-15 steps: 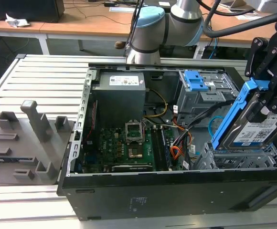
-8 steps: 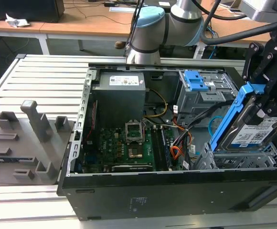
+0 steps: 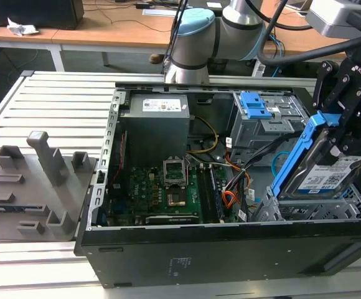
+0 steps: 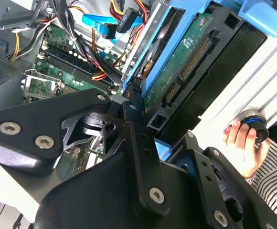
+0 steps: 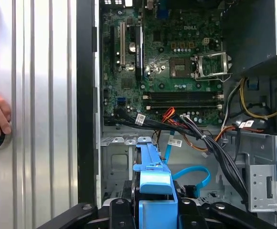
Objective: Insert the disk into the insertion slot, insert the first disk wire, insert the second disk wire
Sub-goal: 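Insert the disk into the insertion slot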
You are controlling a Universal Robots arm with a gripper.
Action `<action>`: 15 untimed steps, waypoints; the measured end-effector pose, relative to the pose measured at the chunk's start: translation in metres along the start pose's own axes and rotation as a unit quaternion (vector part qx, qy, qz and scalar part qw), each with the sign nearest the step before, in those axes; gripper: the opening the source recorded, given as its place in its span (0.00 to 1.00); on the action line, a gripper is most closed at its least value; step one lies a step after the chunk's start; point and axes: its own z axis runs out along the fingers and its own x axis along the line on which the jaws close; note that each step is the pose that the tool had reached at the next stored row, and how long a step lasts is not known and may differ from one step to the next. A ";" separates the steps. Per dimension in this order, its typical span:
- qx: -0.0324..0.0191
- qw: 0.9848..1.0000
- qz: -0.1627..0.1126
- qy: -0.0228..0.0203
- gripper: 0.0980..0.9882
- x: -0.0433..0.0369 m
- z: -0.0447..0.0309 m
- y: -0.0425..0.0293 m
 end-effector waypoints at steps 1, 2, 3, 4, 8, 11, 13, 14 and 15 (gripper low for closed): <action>0.000 1.000 0.000 0.000 0.30 0.0000 0.0013 0.0000; 0.000 1.000 0.000 0.000 0.30 0.0000 0.0026 -0.0001; 0.000 1.000 0.000 0.000 0.30 0.0000 0.0032 -0.0001; 0.000 1.000 0.000 0.000 0.30 -0.0001 0.0036 -0.0001; 0.000 1.000 0.000 0.000 0.30 -0.0001 0.0055 -0.0002; 0.000 1.000 0.000 0.000 0.30 -0.0001 0.0077 -0.0003; 0.000 1.000 0.000 0.000 0.30 -0.0001 0.0096 -0.0003; 0.000 1.000 0.000 0.000 0.30 -0.0001 0.0106 -0.0004; 0.000 1.000 0.000 0.000 0.30 -0.0001 0.0113 -0.0004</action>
